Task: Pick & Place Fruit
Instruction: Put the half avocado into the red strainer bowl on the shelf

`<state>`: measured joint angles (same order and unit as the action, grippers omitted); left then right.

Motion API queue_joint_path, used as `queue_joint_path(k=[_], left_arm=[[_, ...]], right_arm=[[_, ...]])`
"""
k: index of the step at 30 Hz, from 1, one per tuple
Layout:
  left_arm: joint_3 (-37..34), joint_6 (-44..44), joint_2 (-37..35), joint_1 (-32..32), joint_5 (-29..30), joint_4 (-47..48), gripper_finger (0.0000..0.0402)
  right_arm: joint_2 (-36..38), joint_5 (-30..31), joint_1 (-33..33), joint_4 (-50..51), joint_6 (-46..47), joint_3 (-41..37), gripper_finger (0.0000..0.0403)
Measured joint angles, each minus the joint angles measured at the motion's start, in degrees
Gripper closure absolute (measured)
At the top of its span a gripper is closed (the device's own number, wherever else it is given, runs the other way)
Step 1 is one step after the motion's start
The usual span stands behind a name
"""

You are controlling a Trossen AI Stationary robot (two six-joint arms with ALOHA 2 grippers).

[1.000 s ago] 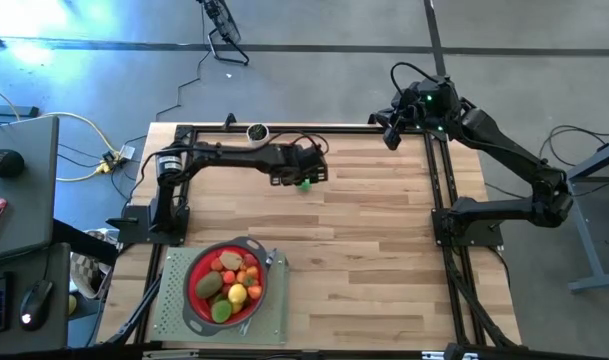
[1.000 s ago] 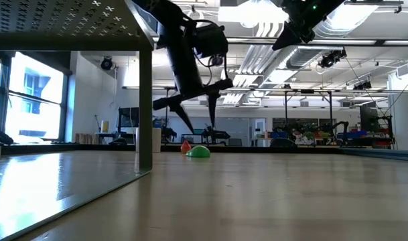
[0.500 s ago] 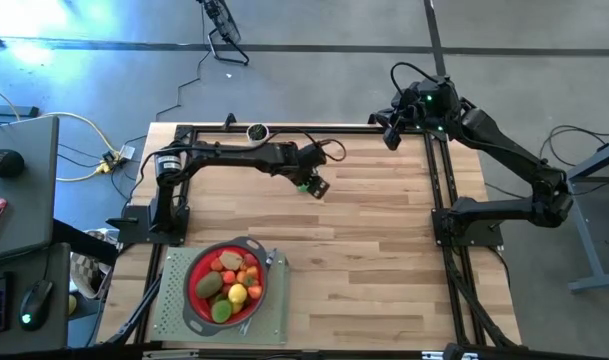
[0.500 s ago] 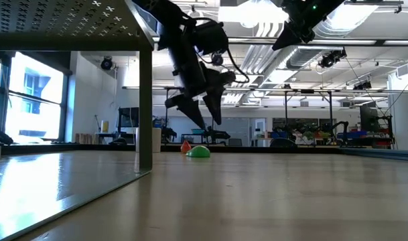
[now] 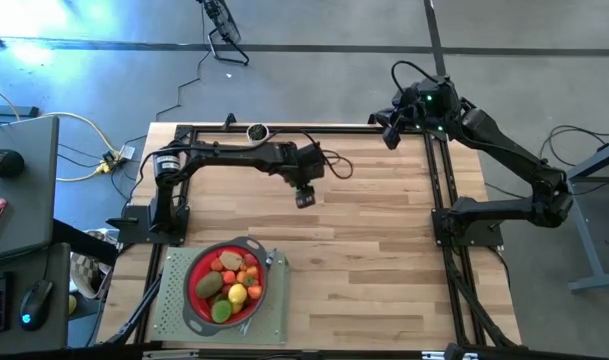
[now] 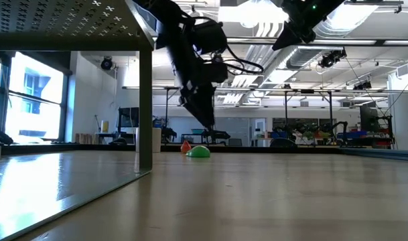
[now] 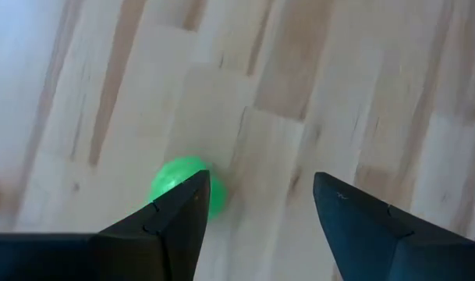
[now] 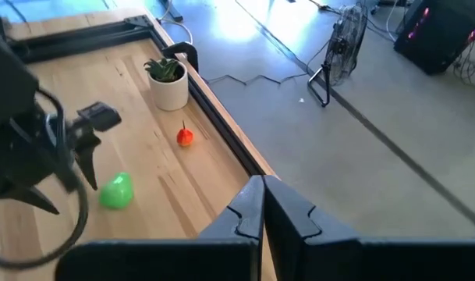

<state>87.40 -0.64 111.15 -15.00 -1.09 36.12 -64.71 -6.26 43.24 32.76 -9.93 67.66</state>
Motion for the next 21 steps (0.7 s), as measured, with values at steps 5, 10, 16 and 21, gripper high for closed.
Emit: queue_joint_path(k=[5, 10, 16, 21], left_arm=[[-0.03, 8.21, 0.02, -0.01, 6.13, 2.06, 0.0178], [-0.03, 14.87, 0.04, -0.1, 10.92, 2.17, 0.0178], [-0.03, 9.35, 0.39, -1.96, 1.08, 3.3, 0.0178], [-0.05, 6.42, 0.52, -5.28, -1.08, 3.98, 0.0178]], right_arm=[[0.0, 0.15, 0.0, 0.02, 5.01, 0.0, 0.04], [0.0, 0.15, 0.0, 0.02, 5.83, 0.0, 0.04], [0.0, 0.15, 0.0, 0.02, 5.65, 0.0, 0.04], [-0.02, 0.13, 0.0, 0.02, 5.42, 0.0, 0.04]])
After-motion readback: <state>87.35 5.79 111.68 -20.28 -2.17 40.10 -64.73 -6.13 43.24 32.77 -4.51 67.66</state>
